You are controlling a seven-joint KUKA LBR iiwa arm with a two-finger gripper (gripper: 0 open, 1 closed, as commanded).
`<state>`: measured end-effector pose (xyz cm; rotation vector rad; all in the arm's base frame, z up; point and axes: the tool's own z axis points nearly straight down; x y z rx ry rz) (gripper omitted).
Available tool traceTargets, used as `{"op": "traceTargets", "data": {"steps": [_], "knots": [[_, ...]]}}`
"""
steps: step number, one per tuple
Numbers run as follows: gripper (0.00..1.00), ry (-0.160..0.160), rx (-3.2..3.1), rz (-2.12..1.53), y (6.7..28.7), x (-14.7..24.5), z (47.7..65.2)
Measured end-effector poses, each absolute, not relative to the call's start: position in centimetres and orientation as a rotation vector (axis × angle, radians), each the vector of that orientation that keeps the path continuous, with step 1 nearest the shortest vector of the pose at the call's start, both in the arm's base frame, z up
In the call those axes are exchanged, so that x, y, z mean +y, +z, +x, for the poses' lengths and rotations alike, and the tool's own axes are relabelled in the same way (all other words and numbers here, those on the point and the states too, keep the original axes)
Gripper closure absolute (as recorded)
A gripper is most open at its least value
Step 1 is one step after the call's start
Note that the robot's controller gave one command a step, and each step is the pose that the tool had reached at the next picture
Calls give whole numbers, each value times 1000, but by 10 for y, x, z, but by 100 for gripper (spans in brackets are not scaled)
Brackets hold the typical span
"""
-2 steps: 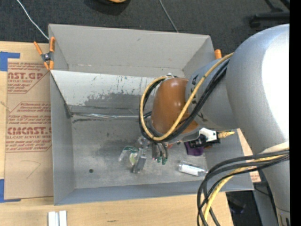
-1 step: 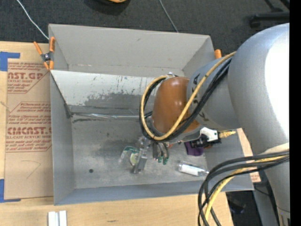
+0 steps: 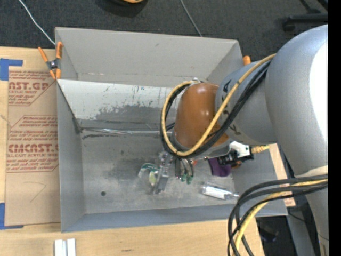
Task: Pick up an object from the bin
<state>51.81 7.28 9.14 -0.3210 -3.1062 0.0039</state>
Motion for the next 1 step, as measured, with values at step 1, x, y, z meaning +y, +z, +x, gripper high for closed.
{"op": "traceTargets", "data": {"steps": [1], "knots": [[100,2,-3111,-321,106,73,519]]}}
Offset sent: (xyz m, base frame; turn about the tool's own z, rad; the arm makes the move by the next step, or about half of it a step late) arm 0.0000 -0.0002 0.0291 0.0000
